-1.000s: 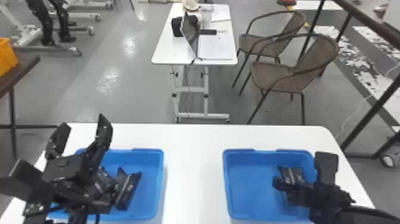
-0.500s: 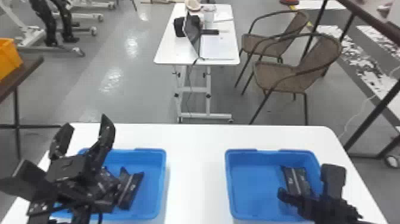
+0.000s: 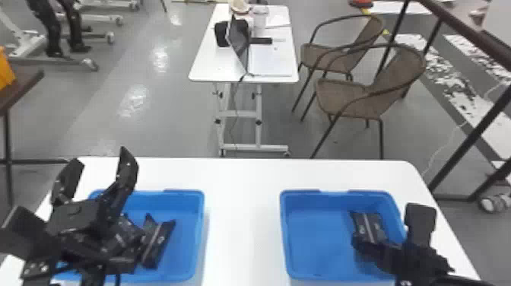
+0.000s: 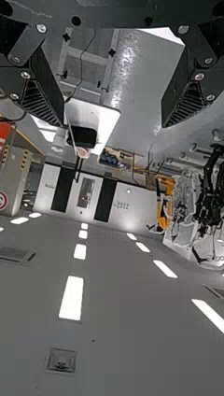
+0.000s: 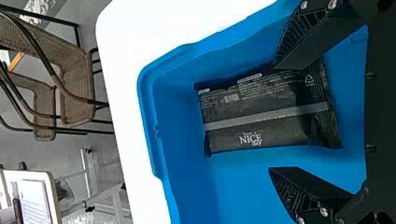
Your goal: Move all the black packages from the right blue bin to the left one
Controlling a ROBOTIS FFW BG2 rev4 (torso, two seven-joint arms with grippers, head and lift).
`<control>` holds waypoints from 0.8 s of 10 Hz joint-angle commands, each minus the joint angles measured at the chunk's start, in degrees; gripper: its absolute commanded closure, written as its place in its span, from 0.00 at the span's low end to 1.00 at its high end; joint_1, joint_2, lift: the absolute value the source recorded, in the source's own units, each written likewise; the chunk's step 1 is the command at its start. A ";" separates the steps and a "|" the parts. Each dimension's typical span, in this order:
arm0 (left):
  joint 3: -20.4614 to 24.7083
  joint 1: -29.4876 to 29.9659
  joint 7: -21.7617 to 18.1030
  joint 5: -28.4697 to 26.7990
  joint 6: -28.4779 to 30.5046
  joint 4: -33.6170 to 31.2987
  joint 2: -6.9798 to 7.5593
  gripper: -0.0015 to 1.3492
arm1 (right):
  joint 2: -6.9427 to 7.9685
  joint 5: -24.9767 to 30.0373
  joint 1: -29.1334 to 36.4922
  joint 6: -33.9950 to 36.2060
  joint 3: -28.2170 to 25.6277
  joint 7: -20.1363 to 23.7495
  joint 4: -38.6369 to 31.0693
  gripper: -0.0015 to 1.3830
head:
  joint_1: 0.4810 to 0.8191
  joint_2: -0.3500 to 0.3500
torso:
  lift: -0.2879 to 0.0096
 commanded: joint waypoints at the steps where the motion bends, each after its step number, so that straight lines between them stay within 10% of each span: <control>1: 0.00 0.01 0.00 0.00 -0.17 0.01 0.03 0.20 | -0.01 0.00 -0.77 -0.71 0.08 0.08 1.39 0.10 | 0.63 0.46 | 0.83; 8: 0.35 0.45 0.00 0.88 -0.96 0.18 0.03 0.20 | 0.34 -2.19 -1.12 -2.02 -0.53 -6.34 3.41 0.10 | 0.63 0.44 | 0.83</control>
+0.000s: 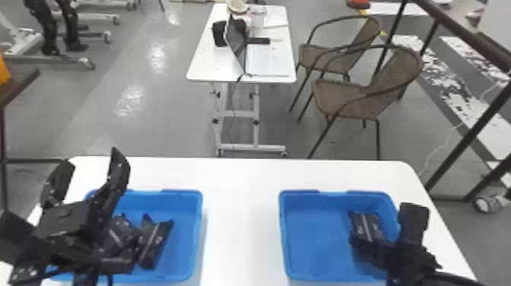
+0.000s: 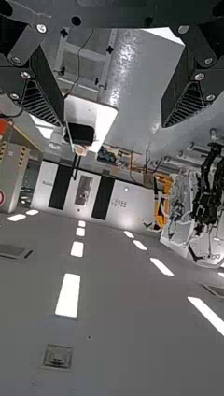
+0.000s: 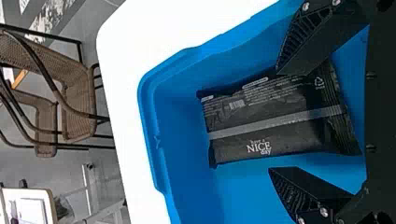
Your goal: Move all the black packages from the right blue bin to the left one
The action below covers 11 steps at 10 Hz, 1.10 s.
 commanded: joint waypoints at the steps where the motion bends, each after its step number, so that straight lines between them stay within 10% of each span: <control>1: 0.00 0.13 0.00 0.26 -0.08 0.06 0.00 0.20 | 0.02 -1.74 0.80 0.26 -0.40 -2.70 -1.08 0.12 | 0.63 0.43 | 0.83; 5: 0.09 0.22 0.00 0.17 -0.17 0.24 -0.18 0.20 | 0.02 -5.35 1.06 1.75 -0.40 -7.98 -2.83 0.40 | 0.63 0.41 | 0.83; 7: 0.09 0.39 0.00 0.26 -0.52 0.50 -0.18 0.20 | 0.02 -7.37 1.85 -0.97 0.12 -7.89 -2.48 0.79 | 0.63 0.41 | 0.83; 11: 0.00 0.39 0.00 -0.18 -1.31 0.50 -0.26 0.20 | -0.86 -10.80 1.67 -2.82 2.23 -6.75 -4.42 0.79 | 0.63 0.46 | 0.83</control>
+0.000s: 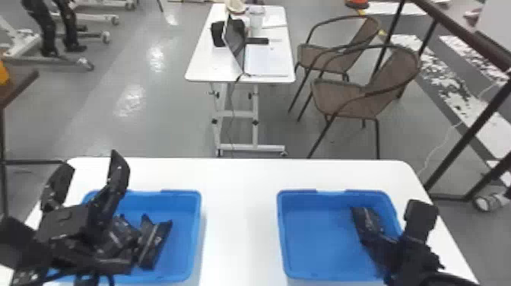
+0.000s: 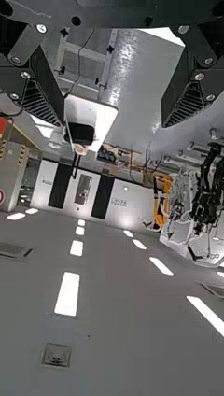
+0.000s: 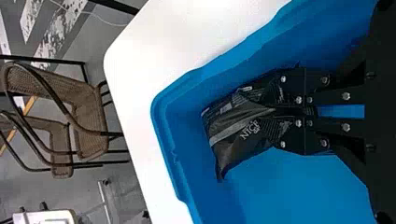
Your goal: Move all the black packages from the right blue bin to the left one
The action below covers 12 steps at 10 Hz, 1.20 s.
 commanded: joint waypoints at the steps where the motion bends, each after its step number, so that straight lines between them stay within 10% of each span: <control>1: -0.06 -0.09 0.00 -0.21 -0.19 0.00 -0.01 0.20 | -0.67 -3.11 -0.01 -0.32 1.12 0.57 -2.13 0.79 | 0.63 0.46 | 0.83; 7: -0.15 -1.32 0.00 2.34 0.51 -0.18 -0.01 0.20 | -3.48 -10.67 -3.26 3.19 7.71 15.42 -15.40 0.79 | 0.63 0.66 | 0.83; 12: -0.68 -7.38 -5.27 19.92 15.36 -0.27 5.44 0.19 | -6.99 1.11 -15.65 -3.57 20.81 35.11 -7.14 0.79 | 0.63 0.80 | 0.83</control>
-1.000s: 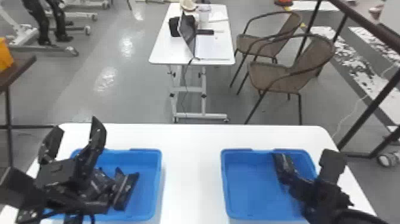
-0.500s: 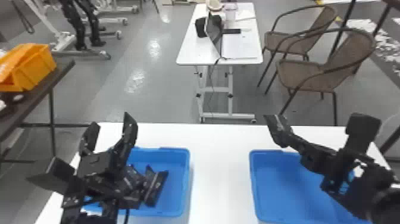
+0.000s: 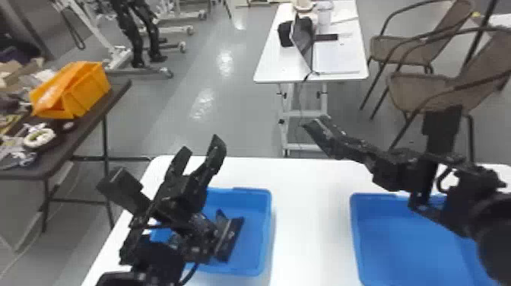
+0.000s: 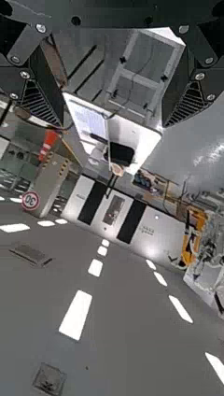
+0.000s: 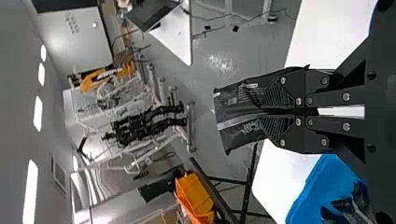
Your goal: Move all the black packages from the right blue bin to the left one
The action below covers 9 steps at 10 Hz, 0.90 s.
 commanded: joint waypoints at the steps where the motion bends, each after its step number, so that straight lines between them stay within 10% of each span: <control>1: 1.30 -2.50 -3.08 5.21 8.00 -0.09 0.07 0.19 | -0.27 1.36 -2.29 -2.48 3.08 1.21 2.04 0.79 | 0.63 0.80 | 0.83; 9: 2.09 -11.29 -7.47 10.13 25.84 0.09 -4.06 0.20 | 1.58 -2.60 -12.04 -11.10 15.12 10.88 14.00 0.79 | 0.57 0.87 | 0.83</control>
